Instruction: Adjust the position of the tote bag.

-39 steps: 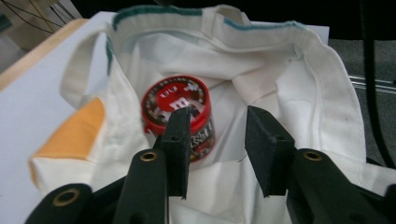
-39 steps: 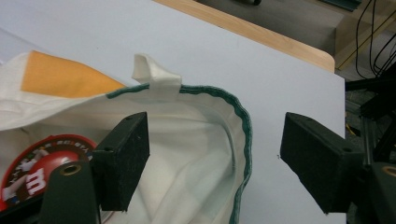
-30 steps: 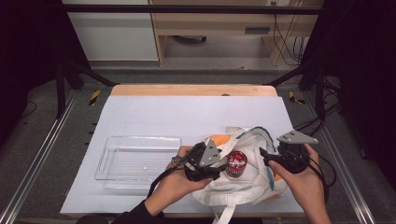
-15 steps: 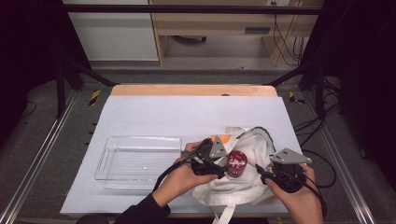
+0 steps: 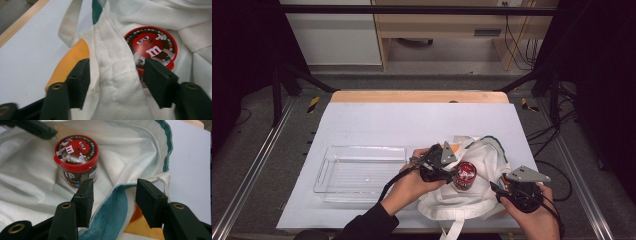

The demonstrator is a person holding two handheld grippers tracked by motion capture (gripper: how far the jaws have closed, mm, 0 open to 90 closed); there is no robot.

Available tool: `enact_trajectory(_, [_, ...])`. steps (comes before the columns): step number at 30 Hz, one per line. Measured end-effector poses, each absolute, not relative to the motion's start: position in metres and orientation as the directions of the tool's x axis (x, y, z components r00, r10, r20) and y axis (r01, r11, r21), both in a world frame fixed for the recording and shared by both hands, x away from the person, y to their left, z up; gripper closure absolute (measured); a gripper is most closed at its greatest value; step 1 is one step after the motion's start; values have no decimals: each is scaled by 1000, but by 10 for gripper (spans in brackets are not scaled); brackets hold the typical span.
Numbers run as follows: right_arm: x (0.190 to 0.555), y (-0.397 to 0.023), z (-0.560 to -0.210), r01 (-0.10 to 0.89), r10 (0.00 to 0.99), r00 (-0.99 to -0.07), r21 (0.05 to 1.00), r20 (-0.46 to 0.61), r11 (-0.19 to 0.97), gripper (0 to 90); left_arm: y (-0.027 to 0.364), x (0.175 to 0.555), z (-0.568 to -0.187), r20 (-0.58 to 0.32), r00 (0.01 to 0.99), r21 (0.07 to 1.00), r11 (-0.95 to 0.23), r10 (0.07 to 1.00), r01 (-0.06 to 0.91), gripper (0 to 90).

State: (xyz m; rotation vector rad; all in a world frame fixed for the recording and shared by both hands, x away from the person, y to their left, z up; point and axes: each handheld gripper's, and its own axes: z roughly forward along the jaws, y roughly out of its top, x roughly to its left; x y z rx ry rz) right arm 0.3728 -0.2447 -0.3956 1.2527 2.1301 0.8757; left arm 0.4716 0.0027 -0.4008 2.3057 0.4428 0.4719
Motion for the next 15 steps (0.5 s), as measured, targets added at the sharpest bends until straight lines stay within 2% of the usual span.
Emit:
enact_trajectory(4, [372, -249, -397, 583, 904, -417, 735, -94, 345, 504, 11, 479, -395, 185, 885, 696, -693, 427, 189, 570])
enact_trajectory(7, [372, -252, -398, 594, 906, -408, 720, -116, 359, 557, 17, 483, -388, 175, 886, 693, -693, 429, 199, 665])
enact_trajectory(10, [371, -257, -401, 609, 905, -410, 705, -110, 362, 710, 23, 486, -380, 190, 876, 688, -697, 442, 203, 767])
enact_trajectory(12, [371, -260, -402, 610, 901, -423, 704, -99, 363, 820, 24, 487, -377, 207, 874, 677, -710, 439, 196, 800])
enact_trajectory(15, [372, -263, -403, 607, 896, -437, 709, -79, 359, 875, 25, 488, -375, 223, 871, 667, -720, 437, 191, 813])
